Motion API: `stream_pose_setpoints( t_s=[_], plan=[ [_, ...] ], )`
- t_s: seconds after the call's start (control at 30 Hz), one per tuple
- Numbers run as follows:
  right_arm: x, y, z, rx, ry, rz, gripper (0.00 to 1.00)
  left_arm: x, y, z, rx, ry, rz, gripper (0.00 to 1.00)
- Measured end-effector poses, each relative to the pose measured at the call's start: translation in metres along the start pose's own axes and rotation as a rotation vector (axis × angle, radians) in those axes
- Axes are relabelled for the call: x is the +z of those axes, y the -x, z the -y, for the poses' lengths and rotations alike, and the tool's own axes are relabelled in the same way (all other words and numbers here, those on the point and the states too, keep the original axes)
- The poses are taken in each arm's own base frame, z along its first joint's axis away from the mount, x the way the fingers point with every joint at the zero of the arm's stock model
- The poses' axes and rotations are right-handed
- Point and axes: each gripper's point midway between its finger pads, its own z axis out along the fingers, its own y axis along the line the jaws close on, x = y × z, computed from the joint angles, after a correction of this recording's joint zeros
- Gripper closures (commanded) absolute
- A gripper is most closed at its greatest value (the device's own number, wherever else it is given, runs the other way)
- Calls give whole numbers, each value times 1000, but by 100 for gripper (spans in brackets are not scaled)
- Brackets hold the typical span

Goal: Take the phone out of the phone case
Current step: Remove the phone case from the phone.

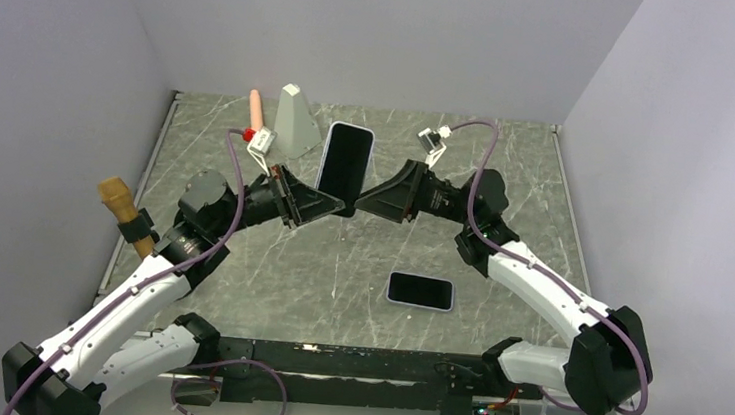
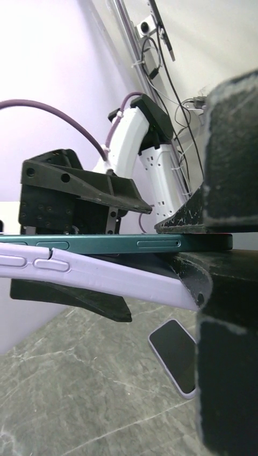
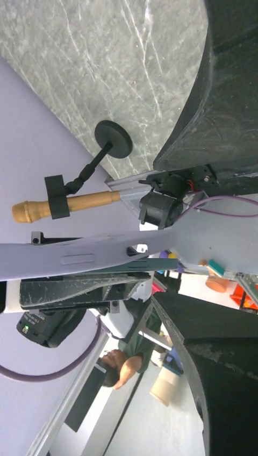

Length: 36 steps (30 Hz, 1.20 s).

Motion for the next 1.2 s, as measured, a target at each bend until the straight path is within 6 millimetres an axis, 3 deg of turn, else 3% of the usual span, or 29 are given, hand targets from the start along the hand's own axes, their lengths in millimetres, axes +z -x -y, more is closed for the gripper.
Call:
stream_pose_setpoints(
  t_s=[0.23,0.4,0.53,0.87,1.03,1.2],
  plan=[
    [-10,-6,-6,-14,34,55,25,0,7,1,-66,5,29,100],
    [-18,-7,-18,-56,64,78,43,0,9,4,-94,-16,43,100],
    [-17,-5,-22,-69,91,88,51,1,9,3,-113,-20,40,100],
    [-4,-20,-14,-19,105,47,58,5,11,7,-148,-54,40,100],
    [2,-24,-6,-1,105,36,69,5,8,2,-171,-54,36,100],
    [9,-27,4,34,100,33,71,6,7,0,-181,-52,31,100]
  ],
)
